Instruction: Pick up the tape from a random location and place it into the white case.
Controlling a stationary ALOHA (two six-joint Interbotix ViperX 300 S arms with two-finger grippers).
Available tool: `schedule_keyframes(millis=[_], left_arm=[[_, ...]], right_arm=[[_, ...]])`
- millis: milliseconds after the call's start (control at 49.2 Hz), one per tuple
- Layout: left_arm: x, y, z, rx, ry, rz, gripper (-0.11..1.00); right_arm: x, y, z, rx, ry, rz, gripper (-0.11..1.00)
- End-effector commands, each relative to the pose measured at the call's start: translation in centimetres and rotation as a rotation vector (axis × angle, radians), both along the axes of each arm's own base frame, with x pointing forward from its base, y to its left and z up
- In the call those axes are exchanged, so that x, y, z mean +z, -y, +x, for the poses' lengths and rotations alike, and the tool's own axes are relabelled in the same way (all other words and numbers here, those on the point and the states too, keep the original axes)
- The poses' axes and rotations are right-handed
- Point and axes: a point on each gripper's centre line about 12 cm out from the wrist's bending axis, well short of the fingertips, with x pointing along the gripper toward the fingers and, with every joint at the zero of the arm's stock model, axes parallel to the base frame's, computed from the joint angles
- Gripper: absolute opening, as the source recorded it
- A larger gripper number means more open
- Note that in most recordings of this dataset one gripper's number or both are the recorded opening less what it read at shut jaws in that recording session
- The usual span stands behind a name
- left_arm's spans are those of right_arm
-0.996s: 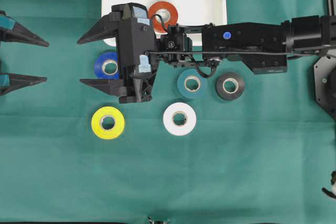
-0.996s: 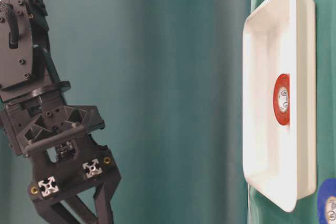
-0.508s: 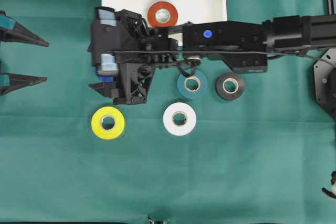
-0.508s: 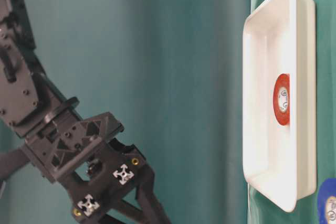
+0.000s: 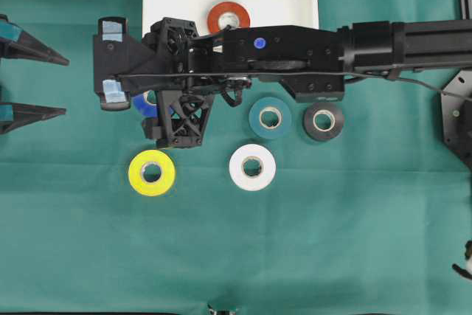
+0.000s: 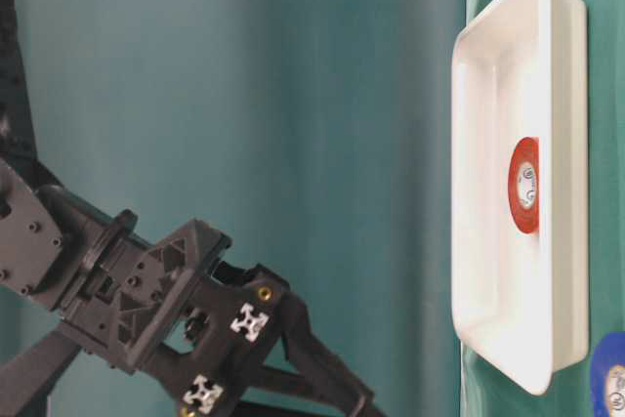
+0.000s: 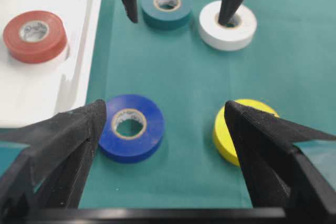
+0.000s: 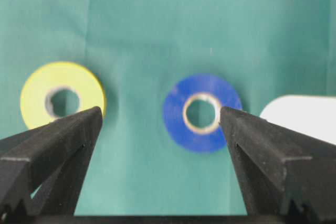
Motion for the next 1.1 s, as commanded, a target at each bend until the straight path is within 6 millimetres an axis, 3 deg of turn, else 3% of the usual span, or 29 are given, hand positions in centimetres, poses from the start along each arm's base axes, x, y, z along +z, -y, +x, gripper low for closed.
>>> schedule_keyframes(millis=[0, 712, 1077], left_arm=[[0.4, -0.1, 0.3, 0.004, 0.012, -0.003, 0.98], [0.4, -0.3, 0.3, 0.018, 0.017, -0.004, 0.98], [0.4, -0.3, 0.3, 0.018, 0.017, -0.004, 0.98]], right_arm=[[2.0, 0.2, 0.0, -0.006, 0.014, -0.004, 0.90], [2.1, 0.5, 0.1, -0.007, -0.080, -0.032, 0.90], [0.8, 0.6, 0.6, -0.007, -0.093, -0.033, 0.90]])
